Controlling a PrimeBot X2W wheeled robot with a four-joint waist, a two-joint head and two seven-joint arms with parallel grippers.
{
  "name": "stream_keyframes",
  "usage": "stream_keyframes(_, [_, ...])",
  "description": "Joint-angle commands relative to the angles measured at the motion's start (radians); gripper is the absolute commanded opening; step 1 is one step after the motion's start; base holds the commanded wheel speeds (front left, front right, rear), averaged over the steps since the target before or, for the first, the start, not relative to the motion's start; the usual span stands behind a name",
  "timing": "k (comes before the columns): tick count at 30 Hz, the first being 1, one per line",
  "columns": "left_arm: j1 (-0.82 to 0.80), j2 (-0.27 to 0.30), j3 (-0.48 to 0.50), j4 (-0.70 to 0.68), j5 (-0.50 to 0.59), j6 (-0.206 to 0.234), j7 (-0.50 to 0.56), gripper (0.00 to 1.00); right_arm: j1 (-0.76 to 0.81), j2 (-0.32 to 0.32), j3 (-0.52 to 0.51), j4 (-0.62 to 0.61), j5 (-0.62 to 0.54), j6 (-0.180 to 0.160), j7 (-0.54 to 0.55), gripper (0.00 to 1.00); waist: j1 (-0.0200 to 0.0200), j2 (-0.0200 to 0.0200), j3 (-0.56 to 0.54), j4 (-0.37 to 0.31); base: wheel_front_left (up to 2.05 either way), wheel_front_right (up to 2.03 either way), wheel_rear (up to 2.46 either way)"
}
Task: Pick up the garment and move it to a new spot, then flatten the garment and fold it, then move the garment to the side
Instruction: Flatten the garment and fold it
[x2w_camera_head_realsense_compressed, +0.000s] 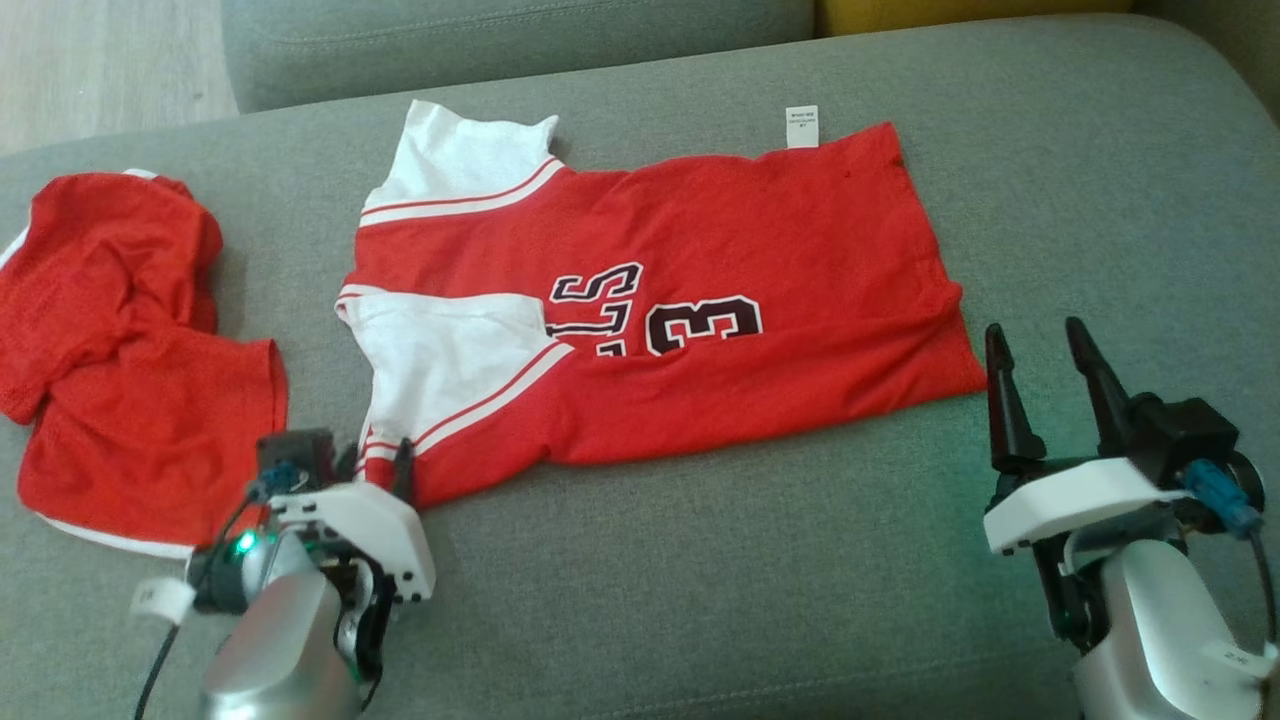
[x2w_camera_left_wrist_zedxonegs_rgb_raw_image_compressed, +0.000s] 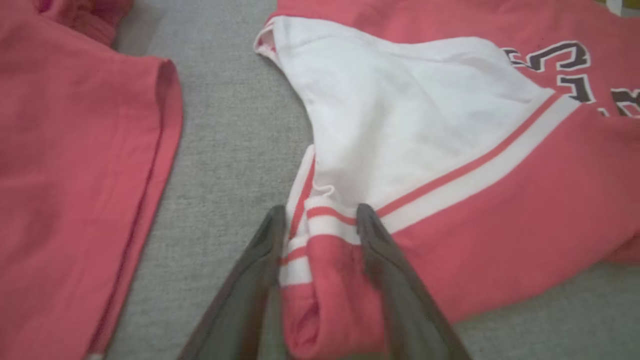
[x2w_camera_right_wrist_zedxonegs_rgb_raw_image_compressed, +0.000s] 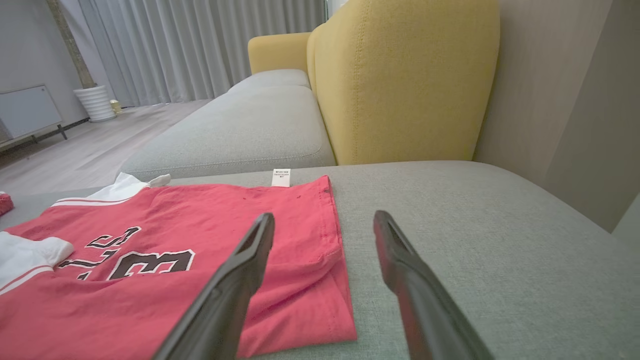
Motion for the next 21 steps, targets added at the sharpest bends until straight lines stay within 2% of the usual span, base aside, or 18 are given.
stream_keyframes(1, [-0.025, 0.011, 0.004, 0.016, 0.005, -0.018, 0.019, 0.00, -0.036, 0.007, 0.007, -0.037, -0.015, 0.002, 0.002, 1.00, 0.0000, -0.0001, 0.001, -0.001, 0.00, 0.00, 0.00])
stream_keyframes(3, [-0.036, 0.009, 0.003, 0.021, 0.003, -0.020, 0.004, 0.00, -0.038, 0.011, -0.007, -0.032, -0.021, 0.002, 0.010, 1.00, 0.0000, -0.0001, 0.003, 0.001, 0.00, 0.00, 0.00])
stream_keyframes(10, [-0.077, 0.017, 0.032, -0.035, 0.004, 0.014, -0.083, 0.00, -0.062, 0.026, -0.067, 0.015, -0.011, 0.002, 0.081, 1.00, 0.0000, -0.0001, 0.015, 0.029, 0.00, 0.00, 0.00])
stream_keyframes(21, [-0.057, 0.010, 0.035, -0.217, 0.051, 0.015, -0.097, 0.00, -0.158, 0.033, -0.144, 0.189, 0.042, 0.002, 0.224, 1.00, 0.0000, -0.0001, 0.047, 0.078, 0.00, 0.00, 0.00])
